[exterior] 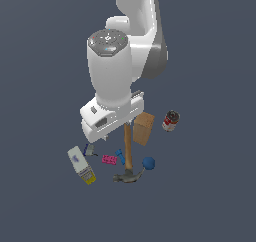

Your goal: Pick up a designated object from a clutter of objects.

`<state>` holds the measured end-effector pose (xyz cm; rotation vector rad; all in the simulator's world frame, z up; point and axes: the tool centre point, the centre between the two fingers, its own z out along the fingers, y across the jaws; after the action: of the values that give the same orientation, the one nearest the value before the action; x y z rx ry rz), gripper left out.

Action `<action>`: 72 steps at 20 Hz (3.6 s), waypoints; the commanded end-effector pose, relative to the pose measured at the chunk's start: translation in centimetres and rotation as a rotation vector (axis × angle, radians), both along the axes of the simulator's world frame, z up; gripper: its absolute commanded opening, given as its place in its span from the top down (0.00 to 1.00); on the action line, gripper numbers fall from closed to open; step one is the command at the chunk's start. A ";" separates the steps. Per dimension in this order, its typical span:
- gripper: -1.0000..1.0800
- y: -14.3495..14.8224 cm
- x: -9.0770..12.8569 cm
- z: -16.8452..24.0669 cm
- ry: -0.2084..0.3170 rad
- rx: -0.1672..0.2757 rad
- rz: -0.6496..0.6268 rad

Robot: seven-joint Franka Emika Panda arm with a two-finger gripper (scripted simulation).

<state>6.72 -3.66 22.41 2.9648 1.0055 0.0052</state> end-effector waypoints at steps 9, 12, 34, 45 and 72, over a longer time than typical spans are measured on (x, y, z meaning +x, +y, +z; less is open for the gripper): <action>0.04 -1.7 1.6 -5.3 0.005 -0.002 0.256; 0.04 -2.2 2.0 -6.9 0.007 -0.002 0.329; 0.04 -4.7 3.0 -15.8 0.010 0.006 0.730; 0.04 -4.8 3.0 -17.0 0.010 0.007 0.742; 1.00 -4.7 3.0 -20.9 0.010 0.006 0.745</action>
<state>9.69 -8.48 1.29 2.4044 2.0232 -0.0013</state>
